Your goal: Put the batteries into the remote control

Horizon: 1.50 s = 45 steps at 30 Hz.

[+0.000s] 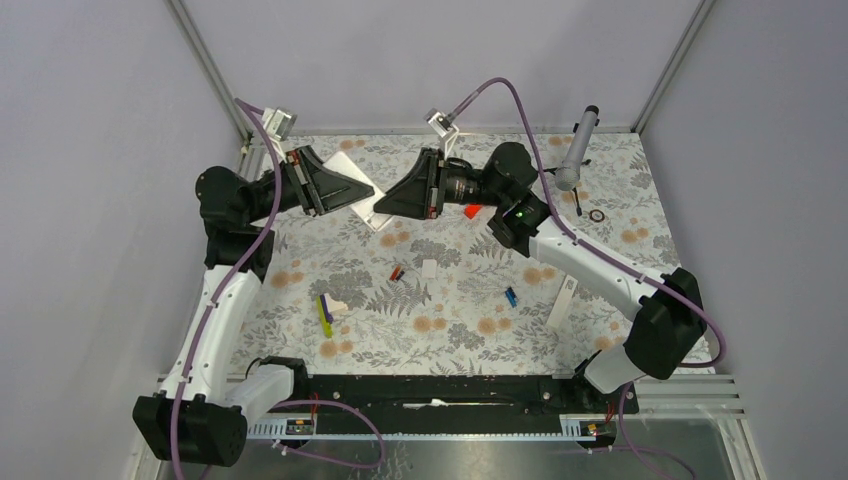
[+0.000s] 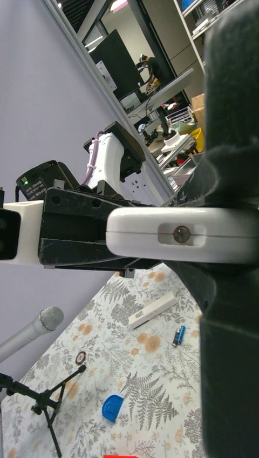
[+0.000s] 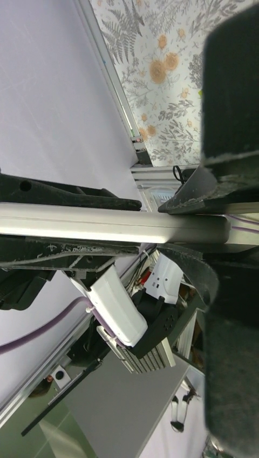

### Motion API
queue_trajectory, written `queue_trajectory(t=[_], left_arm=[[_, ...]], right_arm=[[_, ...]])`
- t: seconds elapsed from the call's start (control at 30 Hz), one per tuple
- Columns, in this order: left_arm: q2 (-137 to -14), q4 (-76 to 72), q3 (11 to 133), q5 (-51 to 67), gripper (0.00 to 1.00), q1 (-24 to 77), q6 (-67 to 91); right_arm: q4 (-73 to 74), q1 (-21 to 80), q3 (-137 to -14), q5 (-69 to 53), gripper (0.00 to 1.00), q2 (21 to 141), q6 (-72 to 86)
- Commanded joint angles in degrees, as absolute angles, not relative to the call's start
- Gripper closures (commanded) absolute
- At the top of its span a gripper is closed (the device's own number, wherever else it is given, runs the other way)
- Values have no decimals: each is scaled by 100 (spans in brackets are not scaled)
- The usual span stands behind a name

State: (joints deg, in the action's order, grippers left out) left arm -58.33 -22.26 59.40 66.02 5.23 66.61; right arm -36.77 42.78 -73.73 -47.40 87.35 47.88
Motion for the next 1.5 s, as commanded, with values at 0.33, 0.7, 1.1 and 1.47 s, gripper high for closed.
queue_trajectory(t=[0.33, 0.7, 1.1, 1.47], left_arm=[[-5511, -1055, 6353, 6267, 100, 262, 4969], [-5043, 1458, 6699, 2994, 100, 176, 3248], [-4637, 2231, 6538, 1343, 100, 176, 3196], [-4288, 2364, 6145, 1389, 100, 176, 3289]], right_arm=[[-2199, 4242, -7273, -3340, 9, 8047, 3489], [497, 4303, -7435, -1344, 43, 8506, 2806], [2270, 5033, -8510, -51, 61, 10731, 4634], [2454, 5291, -9039, 658, 55, 11694, 4803]])
